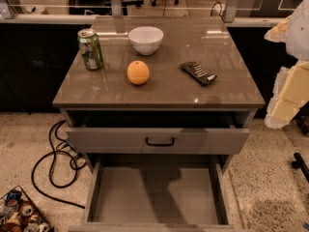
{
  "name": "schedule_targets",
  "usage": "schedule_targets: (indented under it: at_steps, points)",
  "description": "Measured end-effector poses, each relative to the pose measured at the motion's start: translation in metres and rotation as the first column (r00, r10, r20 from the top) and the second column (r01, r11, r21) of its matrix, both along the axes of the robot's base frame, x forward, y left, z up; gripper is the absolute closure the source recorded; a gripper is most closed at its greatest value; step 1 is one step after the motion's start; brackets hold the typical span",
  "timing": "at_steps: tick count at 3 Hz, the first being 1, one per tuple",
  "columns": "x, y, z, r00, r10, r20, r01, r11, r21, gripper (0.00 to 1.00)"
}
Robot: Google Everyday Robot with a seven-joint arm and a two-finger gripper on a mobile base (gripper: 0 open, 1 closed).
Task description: Close middle drawer
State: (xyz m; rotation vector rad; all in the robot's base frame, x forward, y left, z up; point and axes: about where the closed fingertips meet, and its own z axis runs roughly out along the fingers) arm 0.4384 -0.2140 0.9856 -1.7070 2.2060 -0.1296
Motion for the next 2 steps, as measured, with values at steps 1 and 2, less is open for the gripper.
schedule_targets:
  at_steps: [1, 2]
  points:
    - [0.0, 0.001, 0.0, 1.0, 0.0, 0.004, 0.0, 1.0, 0.001, 0.0]
    - [-0.004, 0.009, -0.014, 0.9998, -0.014, 0.013, 0.014, 1.0, 0.012, 0.0]
